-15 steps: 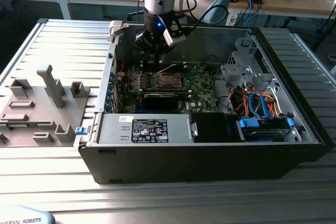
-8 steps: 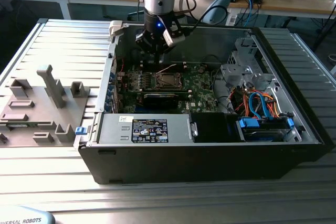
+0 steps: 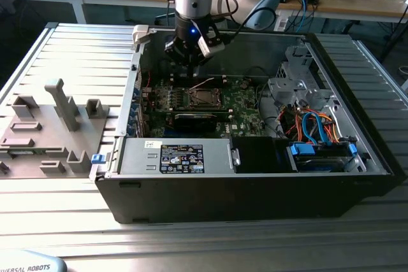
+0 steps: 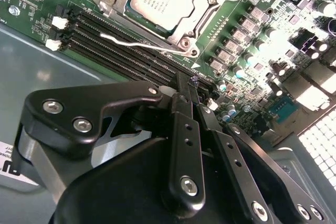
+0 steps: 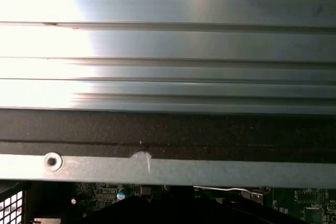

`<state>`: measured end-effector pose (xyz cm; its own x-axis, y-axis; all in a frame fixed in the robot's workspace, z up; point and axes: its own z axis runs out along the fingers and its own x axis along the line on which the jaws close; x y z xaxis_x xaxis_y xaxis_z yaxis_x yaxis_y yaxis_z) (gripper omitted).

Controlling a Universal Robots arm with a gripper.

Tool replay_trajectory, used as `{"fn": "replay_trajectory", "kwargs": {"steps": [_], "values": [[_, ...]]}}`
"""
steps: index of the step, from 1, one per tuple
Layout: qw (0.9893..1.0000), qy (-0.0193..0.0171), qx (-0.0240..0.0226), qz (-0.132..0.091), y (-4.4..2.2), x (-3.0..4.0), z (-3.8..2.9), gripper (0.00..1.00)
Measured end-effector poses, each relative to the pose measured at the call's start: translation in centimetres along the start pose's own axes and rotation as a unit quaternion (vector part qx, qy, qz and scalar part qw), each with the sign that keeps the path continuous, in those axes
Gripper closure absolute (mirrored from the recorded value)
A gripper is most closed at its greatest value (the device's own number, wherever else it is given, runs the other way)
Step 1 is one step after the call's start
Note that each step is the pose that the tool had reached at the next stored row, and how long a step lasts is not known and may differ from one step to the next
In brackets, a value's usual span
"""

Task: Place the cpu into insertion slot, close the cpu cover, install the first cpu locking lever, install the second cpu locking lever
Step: 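Install the first cpu locking lever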

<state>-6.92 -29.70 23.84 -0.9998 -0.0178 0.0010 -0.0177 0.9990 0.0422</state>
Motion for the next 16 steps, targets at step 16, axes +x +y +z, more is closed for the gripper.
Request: {"fn": "replay_trajectory", "kwargs": {"steps": [16], "values": [[1.0,0.0,0.0,0.0,0.32,-0.01,0.36,0.89]]}}
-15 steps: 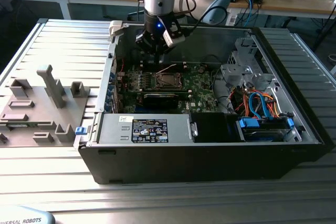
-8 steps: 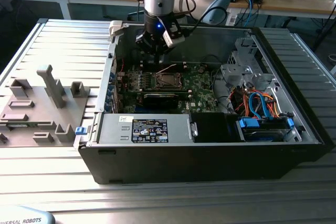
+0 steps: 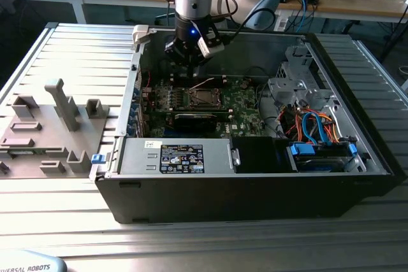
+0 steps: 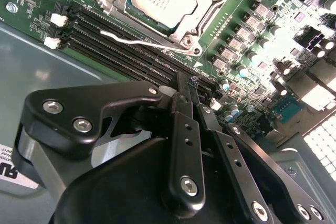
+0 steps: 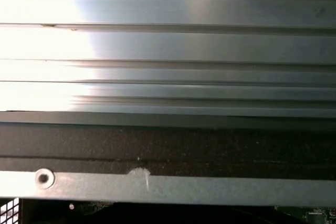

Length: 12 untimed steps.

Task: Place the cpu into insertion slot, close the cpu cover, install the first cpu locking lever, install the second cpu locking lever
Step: 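Install the first cpu locking lever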

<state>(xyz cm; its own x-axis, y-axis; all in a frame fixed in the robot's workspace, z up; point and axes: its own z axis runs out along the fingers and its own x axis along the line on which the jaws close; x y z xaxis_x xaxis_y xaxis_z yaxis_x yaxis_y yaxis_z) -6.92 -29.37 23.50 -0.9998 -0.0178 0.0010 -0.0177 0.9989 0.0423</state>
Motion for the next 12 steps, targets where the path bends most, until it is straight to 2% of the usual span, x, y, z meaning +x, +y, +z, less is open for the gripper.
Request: {"fn": "replay_trajectory", "kwargs": {"steps": [12], "values": [[1.0,0.0,0.0,0.0,0.28,0.0,0.16,0.89]]}}
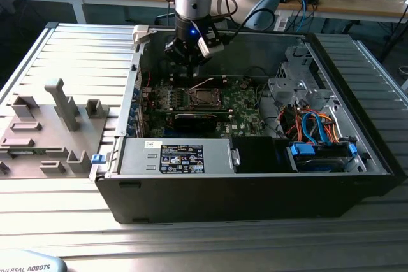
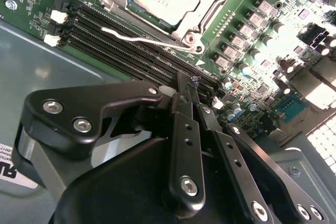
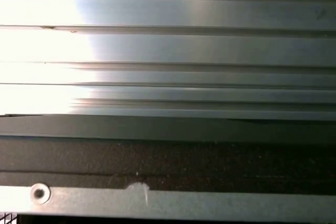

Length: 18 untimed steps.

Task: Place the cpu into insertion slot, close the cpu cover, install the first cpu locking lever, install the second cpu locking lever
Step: 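Install the first cpu locking lever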

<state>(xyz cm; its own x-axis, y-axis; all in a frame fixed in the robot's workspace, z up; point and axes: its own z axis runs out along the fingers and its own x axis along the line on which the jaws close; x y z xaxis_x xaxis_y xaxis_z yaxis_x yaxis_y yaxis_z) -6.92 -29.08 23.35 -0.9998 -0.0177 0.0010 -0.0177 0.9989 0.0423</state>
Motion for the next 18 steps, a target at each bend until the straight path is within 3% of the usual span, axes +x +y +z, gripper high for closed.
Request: {"fn": "replay_trajectory", "kwargs": {"steps": [18], "values": [[1.0,0.0,0.0,0.0,0.39,-0.01,0.24,0.89]]}}
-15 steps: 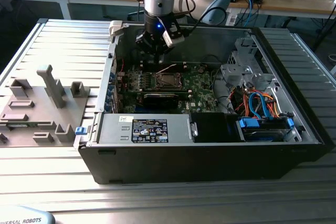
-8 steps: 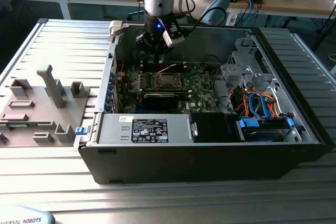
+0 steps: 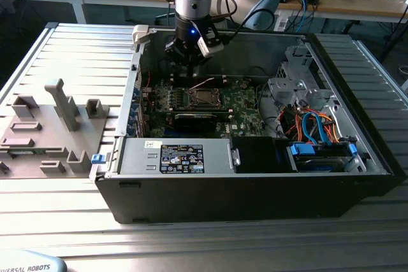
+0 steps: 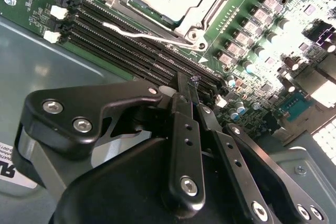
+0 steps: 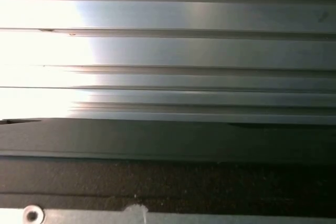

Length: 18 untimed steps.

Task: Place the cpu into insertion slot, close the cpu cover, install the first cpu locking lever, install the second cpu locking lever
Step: 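Install the first cpu locking lever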

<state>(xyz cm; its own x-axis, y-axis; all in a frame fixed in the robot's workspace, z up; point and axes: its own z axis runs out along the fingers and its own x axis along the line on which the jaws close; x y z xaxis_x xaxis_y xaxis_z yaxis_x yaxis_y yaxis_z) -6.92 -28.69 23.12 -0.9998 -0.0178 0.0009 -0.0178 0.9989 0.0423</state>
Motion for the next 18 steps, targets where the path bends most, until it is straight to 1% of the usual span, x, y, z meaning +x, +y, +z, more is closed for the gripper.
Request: {"fn": "replay_trajectory", "kwargs": {"steps": [18], "values": [[1.0,0.0,0.0,0.0,0.25,0.0,0.35,0.89]]}}
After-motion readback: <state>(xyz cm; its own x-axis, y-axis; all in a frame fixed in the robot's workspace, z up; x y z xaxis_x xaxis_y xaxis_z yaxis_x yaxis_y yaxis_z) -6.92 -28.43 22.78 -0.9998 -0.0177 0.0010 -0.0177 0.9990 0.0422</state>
